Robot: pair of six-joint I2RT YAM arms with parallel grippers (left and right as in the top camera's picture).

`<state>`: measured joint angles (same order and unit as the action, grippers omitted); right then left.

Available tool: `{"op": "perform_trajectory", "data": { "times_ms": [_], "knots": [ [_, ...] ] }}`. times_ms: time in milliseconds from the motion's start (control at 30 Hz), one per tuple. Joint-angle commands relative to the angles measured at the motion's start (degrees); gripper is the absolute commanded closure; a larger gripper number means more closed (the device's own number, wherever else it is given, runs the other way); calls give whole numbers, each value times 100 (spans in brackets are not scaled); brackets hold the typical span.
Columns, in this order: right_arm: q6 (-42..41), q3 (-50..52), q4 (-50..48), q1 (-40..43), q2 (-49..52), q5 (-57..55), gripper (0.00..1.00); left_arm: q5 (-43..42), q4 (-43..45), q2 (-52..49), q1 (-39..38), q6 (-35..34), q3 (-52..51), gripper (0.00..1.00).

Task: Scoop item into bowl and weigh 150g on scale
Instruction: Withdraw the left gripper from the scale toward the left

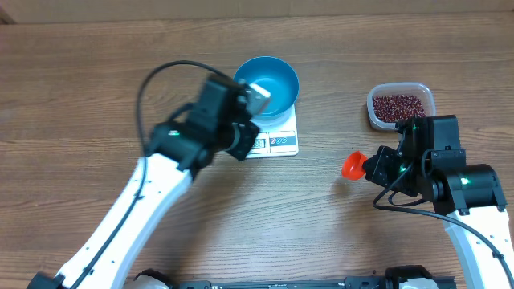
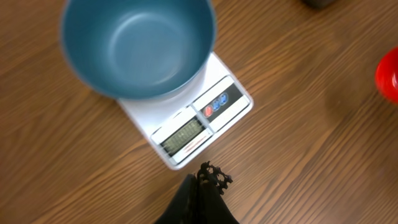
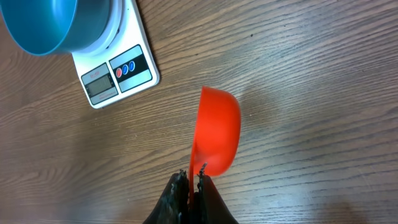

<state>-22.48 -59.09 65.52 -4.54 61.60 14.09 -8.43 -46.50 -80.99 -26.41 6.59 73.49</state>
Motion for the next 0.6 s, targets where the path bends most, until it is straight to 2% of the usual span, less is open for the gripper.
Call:
{"op": "perform_trajectory", "data": {
  "times_ms": [0,300,467,533,567],
  "knots": [
    [-17,-164,-57,11,-46,-57,96,-481,-243,157,428,975,17,96],
    [-17,-164,-50,11,-46,-57,96,-734,-299,74,728,1969,15,96],
    [-17,-164,-42,11,-46,-57,96,-732,-299,-59,728,2065,15,95],
    [-17,-164,-42,11,-46,-57,96,-737,-299,-109,726,2050,15,91],
    [-17,-164,-42,11,-46,-57,96,-739,-302,-116,723,2017,15,84]
  ]
}}
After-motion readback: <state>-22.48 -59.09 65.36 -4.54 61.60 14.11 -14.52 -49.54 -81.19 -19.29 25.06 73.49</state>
